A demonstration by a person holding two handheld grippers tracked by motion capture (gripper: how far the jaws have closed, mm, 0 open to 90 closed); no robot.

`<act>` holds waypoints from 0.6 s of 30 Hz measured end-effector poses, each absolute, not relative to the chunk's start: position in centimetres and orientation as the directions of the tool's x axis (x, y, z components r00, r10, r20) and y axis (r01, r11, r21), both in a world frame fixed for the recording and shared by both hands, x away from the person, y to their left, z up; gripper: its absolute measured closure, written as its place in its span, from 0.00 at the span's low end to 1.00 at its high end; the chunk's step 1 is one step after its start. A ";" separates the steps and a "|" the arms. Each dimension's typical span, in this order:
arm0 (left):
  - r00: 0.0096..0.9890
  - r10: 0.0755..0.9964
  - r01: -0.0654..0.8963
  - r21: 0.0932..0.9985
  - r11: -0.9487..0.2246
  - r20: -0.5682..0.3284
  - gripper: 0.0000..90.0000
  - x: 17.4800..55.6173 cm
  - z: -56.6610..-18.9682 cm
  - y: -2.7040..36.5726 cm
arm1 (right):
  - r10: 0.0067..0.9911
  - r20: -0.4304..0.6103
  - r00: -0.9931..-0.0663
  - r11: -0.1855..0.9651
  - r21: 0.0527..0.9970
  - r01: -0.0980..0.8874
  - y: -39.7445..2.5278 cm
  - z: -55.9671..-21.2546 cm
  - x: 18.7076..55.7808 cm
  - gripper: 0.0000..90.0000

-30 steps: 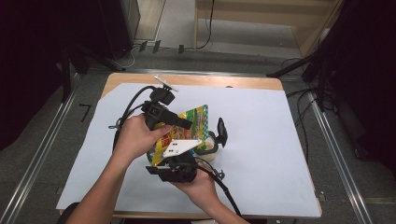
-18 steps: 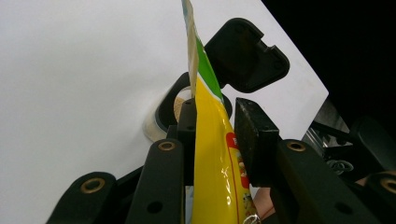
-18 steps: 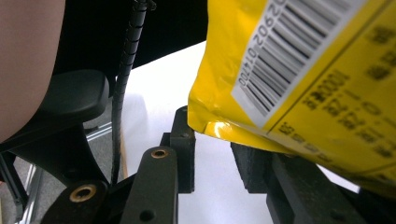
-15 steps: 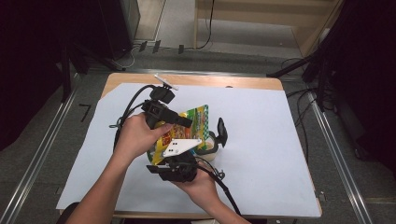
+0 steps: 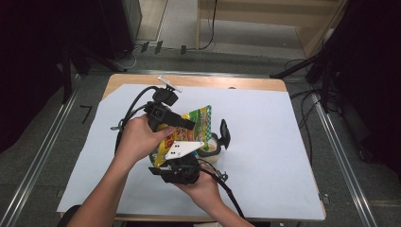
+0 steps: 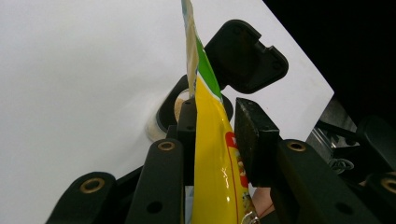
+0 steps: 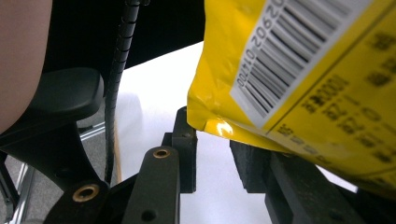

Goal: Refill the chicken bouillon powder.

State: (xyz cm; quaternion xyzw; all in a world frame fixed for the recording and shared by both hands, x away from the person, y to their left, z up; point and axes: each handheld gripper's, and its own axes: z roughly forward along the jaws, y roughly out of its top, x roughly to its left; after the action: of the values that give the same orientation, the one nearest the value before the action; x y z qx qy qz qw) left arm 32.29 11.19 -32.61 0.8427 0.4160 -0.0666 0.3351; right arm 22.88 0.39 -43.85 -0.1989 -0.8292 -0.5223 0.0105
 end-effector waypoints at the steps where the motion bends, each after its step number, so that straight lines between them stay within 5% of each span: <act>1: 0.646 0.657 0.744 0.510 -0.431 -0.388 0.81 32.3 -32.6 11.1 | 0.320 0.225 -0.920 0.375 0.862 0.341 0.4 -43.9 22.9 0.82; 18: 0.650 0.657 0.738 0.523 -0.426 -0.381 0.81 32.1 -32.4 10.8 | 0.347 0.199 -0.916 0.376 0.866 0.331 0.4 -44.0 23.0 0.81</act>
State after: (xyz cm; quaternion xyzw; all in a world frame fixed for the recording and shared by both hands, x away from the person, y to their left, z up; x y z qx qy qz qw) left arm 32.09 10.81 -32.44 0.8424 0.4140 -0.0591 0.3397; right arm 22.98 0.43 -44.05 -0.2045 -0.8293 -0.5200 -0.0080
